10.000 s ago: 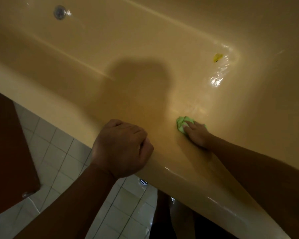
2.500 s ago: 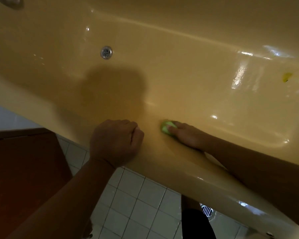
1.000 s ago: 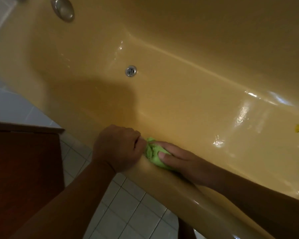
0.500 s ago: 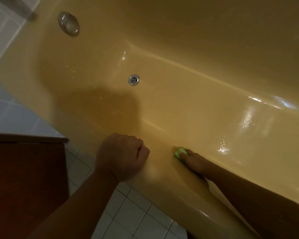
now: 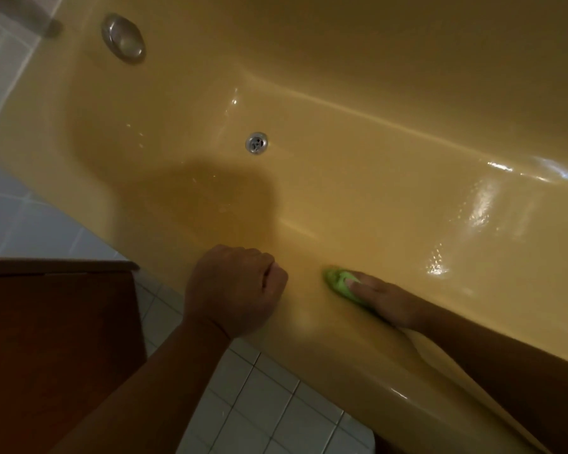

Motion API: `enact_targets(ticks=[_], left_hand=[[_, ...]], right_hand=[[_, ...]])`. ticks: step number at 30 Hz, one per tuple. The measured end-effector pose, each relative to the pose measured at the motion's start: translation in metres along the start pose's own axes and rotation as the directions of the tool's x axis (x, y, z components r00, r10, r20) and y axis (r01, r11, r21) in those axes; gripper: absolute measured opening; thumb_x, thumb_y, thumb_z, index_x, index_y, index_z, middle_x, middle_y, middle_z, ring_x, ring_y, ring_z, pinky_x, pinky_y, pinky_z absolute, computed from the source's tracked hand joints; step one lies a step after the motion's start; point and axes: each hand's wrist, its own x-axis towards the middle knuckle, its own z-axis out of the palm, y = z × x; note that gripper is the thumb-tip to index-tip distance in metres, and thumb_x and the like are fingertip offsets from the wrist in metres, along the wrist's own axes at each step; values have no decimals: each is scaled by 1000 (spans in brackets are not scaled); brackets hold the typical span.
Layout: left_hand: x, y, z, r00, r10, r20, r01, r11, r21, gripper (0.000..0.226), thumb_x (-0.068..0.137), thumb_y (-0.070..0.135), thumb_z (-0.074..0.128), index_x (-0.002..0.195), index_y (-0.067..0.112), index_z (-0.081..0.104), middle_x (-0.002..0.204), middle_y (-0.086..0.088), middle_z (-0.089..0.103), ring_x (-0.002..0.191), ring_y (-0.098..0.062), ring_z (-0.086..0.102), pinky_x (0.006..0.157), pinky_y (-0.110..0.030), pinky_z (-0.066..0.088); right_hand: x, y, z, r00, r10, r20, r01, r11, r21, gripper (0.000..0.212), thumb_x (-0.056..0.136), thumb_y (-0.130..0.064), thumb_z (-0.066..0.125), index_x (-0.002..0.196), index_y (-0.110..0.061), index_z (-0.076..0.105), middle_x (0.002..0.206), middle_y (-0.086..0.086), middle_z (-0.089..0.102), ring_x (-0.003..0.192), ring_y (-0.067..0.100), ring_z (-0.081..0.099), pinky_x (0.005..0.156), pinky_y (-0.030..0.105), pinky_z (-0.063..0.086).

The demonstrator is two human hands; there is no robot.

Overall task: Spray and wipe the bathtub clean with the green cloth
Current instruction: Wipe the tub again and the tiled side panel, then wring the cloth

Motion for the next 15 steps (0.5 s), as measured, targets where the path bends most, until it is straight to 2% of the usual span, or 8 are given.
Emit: enact_targets(ticks=[1, 3, 4, 6, 8, 12, 13, 15], left_hand=[[0, -1, 0, 1000, 0, 4, 0, 1000, -2, 39, 91, 31, 42, 55, 17, 44, 53, -5, 48, 50, -34, 43, 59, -34, 17], [0, -3, 0, 1000, -1, -3, 1, 1000, -12, 39, 91, 31, 43, 55, 18, 44, 53, -5, 48, 50, -34, 43, 59, -33, 17], [0, -3, -1, 1000, -2, -10, 2, 1000, -24, 38, 91, 30, 44, 55, 19, 43, 52, -5, 47, 50, -34, 42, 60, -32, 17], [1, -5, -1, 999, 7, -35, -10, 998, -59, 35, 91, 29, 45, 56, 23, 39, 52, -4, 46, 50, -33, 41, 60, -33, 18], [0, -9, 1, 998, 6, -63, -12, 995, -95, 33, 91, 27, 45, 59, 26, 37, 52, -4, 43, 49, -34, 40, 60, -33, 19], [0, -18, 0, 992, -54, -111, 35, 986, -165, 34, 91, 22, 44, 57, 22, 41, 52, -9, 43, 48, -38, 40, 56, -37, 25], [1, -19, 0, 991, -67, -116, 47, 985, -165, 35, 91, 22, 44, 56, 20, 43, 51, -9, 45, 47, -38, 41, 55, -37, 27], [2, -20, 0, 989, -76, -128, 56, 986, -157, 36, 91, 21, 43, 55, 18, 46, 51, -10, 46, 47, -39, 42, 54, -38, 30]], right_hand=[[11, 18, -4, 997, 75, -17, -75, 996, -55, 54, 106, -63, 35, 152, -36, 42, 151, -16, 49, 127, -9, 50, 103, 6, 34], [33, 52, -11, 953, 284, -102, -294, 950, -106, 86, 94, -82, 29, 163, -30, 27, 167, 4, 34, 147, 23, 39, 120, 34, 31], [42, 62, -10, 925, 355, -138, -369, 924, -97, 86, 96, -80, 28, 164, -29, 22, 169, 10, 28, 151, 32, 33, 124, 44, 27], [41, 43, -3, 908, 401, -119, -411, 908, -78, 84, 96, -81, 28, 164, -33, 23, 166, 12, 33, 147, 36, 38, 123, 50, 30], [27, -6, 9, 953, 294, -76, -299, 953, -53, 76, 96, -80, 32, 159, -37, 33, 158, 3, 46, 137, 25, 51, 119, 44, 36], [-49, -94, 34, 997, -71, -16, 72, 995, 76, 44, 106, -49, 45, 149, -39, 50, 144, -28, 55, 130, -9, 50, 107, 11, 35], [-65, -104, 37, 990, -141, -10, 141, 985, 95, 43, 106, -47, 48, 149, -38, 51, 143, -31, 54, 131, -12, 48, 107, 8, 35], [-81, -105, 39, 977, -211, 32, 208, 974, 87, 48, 104, -47, 50, 151, -37, 49, 149, -28, 51, 138, -6, 45, 112, 13, 35]])
